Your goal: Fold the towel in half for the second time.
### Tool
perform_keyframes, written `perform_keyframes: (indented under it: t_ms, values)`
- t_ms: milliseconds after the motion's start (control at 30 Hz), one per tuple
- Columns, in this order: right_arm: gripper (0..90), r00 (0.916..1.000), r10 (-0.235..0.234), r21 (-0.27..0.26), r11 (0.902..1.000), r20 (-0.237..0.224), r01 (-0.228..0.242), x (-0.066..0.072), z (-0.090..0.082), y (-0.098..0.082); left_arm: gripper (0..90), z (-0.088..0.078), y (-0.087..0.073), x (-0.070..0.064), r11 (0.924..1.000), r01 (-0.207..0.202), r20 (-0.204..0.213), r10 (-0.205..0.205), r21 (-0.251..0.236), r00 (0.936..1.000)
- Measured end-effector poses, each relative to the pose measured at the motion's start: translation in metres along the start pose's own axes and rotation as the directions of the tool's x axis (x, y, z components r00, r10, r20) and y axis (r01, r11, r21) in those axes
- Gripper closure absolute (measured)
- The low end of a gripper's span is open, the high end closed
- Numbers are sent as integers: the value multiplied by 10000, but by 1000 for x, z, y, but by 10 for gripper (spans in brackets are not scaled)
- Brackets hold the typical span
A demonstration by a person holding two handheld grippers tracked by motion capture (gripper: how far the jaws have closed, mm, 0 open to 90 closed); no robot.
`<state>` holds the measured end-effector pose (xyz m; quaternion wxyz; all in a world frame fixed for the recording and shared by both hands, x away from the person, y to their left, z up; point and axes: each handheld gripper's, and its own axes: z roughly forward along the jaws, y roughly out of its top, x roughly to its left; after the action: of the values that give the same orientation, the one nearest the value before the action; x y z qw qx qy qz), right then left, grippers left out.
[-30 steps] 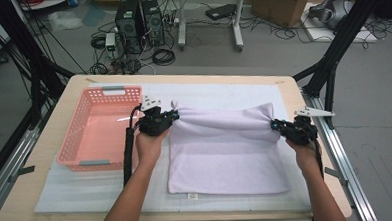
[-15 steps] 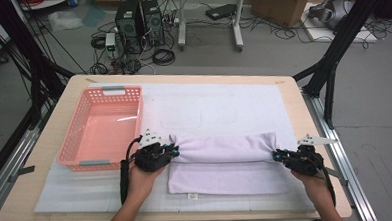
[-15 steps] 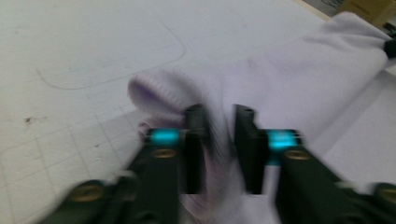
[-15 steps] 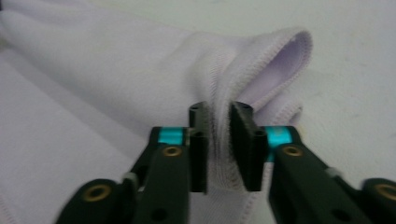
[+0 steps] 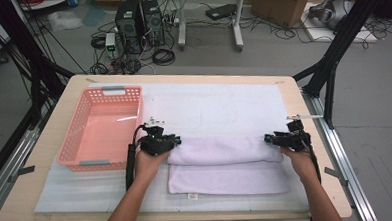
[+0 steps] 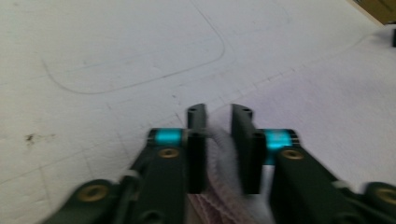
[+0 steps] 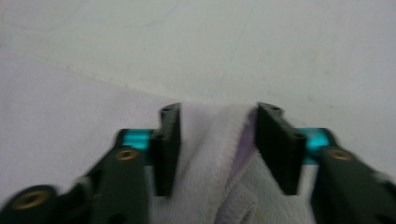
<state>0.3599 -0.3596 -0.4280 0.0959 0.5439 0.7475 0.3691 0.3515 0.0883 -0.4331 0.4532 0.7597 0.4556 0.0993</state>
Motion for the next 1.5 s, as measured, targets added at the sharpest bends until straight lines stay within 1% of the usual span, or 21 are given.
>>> perform_keyframes:
  t_ms: [33, 67, 200, 300, 433, 500, 600, 633, 667, 833, 933, 1067, 1167, 1233, 1267, 1333, 1367, 1400, 1433, 1467, 1500]
  values:
    - [808, 9996, -274, -8, 9996, -112, 273, 1, -1, 0, 842, -2, 0, -2, 9997, -224, 6, 224, -29, 9997]
    - [840, 9985, -542, -202, 9983, -125, 539, 3, -4, -1, 848, -5, 0, -3, 9997, -191, 37, 192, -177, 9998]
    - [854, 9944, -1043, -1010, 9896, -152, 1022, 10, -23, -8, 852, -19, -6, -4, 9979, -71, 299, 91, -645, 9995]
    - [856, 9919, -1210, -1749, 9781, -389, 1125, 14, -39, -23, 852, -32, -13, -10, 9936, -180, 508, 237, -1113, 9984]
    - [855, 9886, -1385, -2200, 9678, -592, 1225, 17, -52, -45, 851, -47, -21, -15, 9894, -257, 689, 358, -1429, 9970]
    - [855, 9871, -1460, -2210, 9668, -664, 1281, 19, -57, -52, 849, -54, -26, -19, 9849, -237, 883, 394, -1716, 9953]
    - [853, 9856, -1551, -2385, 9617, -670, 1351, 24, -65, -60, 847, -65, -32, -26, 9823, -324, 1024, 520, -1844, 9934]
    - [854, 9858, -1558, -2357, 9621, -622, 1372, 27, -66, -64, 846, -68, -35, -28, 9815, -367, 1037, 570, -1880, 9930]
    - [853, 9863, -1535, -2306, 9635, -607, 1358, 28, -68, -67, 846, -71, -38, -30, 9812, -390, 1049, 597, -1890, 9927]
    - [851, 9865, -1545, -2555, 9572, -541, 1359, 37, -78, -82, 842, -79, -53, -37, 9820, -527, 1097, 735, -1816, 9912]
    - [851, 9872, -1535, -2612, 9555, -431, 1372, 43, -84, -91, 840, -82, -63, -42, 9803, -754, 1018, 952, -1824, 9902]
    - [851, 9888, -1447, -2518, 9589, -365, 1310, 49, -88, -102, 842, -84, -72, -48, 9782, -989, 895, 1167, -1829, 9891]
    - [851, 9894, -1414, -2472, 9603, -318, 1293, 54, -91, -109, 839, -88, -78, -50, 9792, -940, 884, 1113, -1800, 9898]
    - [849, 9895, -1412, -2386, 9624, -304, 1300, 56, -93, -114, 835, -91, -81, -50, 9818, -862, 1012, 1043, -1693, 9894]
    - [847, 9907, -1323, -2280, 9661, -330, 1215, 58, -94, -116, 832, -92, -83, -51, 9837, -832, 1100, 1015, -1594, 9887]
    - [835, 9906, -1319, -1953, 9731, -358, 1225, 58, -95, -121, 825, -95, -86, -52, 9883, -858, 1449, 1040, -1265, 9840]
    - [810, 9904, -1338, -1808, 9755, -352, 1253, 58, -97, -123, 810, -96, -87, -52, 9902, -826, 1651, 1007, -1130, 9811]
    - [761, 9901, -1321, -1711, 9776, -465, 1224, 58, -99, -124, 769, -98, -87, -51, 9907, -672, 1700, 868, -1180, 9816]
    - [729, 9909, -1232, -1695, 9791, -538, 1125, 56, -102, -126, 711, -100, -87, -50, 9894, -459, 1685, 690, -1374, 9833]
    - [703, 9914, -1144, -1926, 9761, -636, 1002, 55, -107, -127, 625, -104, -85, -48, 9879, -256, 1738, 524, -1528, 9834]
    - [685, 9913, -963, -2230, 9720, -899, 742, 52, -113, -128, 580, -107, -83, -46, 9845, -112, 1744, 422, -1752, 9838]
